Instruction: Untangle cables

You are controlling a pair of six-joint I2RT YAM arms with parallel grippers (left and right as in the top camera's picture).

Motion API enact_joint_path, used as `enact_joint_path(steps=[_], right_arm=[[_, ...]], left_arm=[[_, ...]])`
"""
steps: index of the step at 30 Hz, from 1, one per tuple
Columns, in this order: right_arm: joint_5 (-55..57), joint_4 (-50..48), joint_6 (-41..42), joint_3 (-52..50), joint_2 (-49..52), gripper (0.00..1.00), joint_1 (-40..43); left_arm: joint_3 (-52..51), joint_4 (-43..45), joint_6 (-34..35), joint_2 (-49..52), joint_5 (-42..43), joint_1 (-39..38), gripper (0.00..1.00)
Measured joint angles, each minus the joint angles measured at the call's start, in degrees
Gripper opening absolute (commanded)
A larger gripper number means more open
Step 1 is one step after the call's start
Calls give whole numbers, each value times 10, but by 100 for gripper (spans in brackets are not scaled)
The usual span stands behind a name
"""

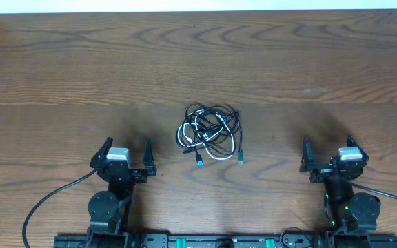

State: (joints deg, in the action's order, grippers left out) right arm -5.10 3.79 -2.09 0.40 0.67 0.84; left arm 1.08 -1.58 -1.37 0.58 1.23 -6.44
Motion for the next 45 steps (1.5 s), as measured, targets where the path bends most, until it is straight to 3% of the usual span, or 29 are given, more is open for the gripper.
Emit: enact_joint_path(steps=[9,15,23,45], right_arm=[[0,0,0,0,0,99,0],[0,0,0,0,0,99,0],[0,0,0,0,0,99,0],[0,0,0,0,0,99,0]], left_arm=[[2,-3,4,0,0,0,98],[11,-22,43,0,2,0,98],[66,-132,92,13,17,0,98],[303,-305,104,230,62,0,98]])
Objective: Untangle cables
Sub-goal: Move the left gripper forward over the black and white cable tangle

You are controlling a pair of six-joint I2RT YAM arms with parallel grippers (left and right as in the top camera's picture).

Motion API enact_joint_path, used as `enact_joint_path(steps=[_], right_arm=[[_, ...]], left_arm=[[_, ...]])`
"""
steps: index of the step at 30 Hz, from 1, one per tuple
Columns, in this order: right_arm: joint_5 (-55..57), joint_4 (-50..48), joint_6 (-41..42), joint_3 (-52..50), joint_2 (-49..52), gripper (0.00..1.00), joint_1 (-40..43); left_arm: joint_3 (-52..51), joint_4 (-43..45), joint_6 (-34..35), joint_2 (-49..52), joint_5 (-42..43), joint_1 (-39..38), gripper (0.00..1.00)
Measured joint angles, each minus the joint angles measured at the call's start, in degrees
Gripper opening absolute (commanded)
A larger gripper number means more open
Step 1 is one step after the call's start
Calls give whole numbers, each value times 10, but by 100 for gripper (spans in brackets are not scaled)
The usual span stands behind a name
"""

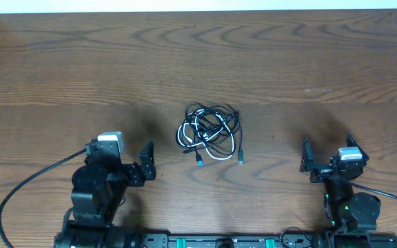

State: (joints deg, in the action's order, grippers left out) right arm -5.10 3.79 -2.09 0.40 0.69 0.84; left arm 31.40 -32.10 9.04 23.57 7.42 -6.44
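A tangle of black and white cables [209, 133] lies on the wooden table [198, 62], near its middle. Two plug ends stick out of the tangle toward the front [200, 162]. My left gripper [120, 157] sits at the front left, well left of the tangle, open and holding nothing. Its arm is raised, so it looks larger from above, and one of its fingers [147, 158] shows plainly. At the front right my right gripper [328, 153] is open and empty, well right of the tangle.
The arm bases and their black supply cables [26, 189] run along the front edge. The table's far edge meets a white strip [198, 5] at the top of the view.
The left arm has lifted and shifted slightly left, so its body looks bigger and its wrist camera sits further left. The cables and the right arm have not moved.
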Motion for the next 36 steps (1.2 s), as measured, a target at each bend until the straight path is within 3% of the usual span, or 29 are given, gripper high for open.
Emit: enact_joint_path(steps=[14,29,36], right_arm=[[0,0,0,0,0,99,0],[0,0,0,0,0,99,0],[0,0,0,0,0,99,0]], left_arm=[[119,-169,9,107,5,0,98],[119,-162,22,127,37,0,98],[119,-114,35,127,79,0,98]])
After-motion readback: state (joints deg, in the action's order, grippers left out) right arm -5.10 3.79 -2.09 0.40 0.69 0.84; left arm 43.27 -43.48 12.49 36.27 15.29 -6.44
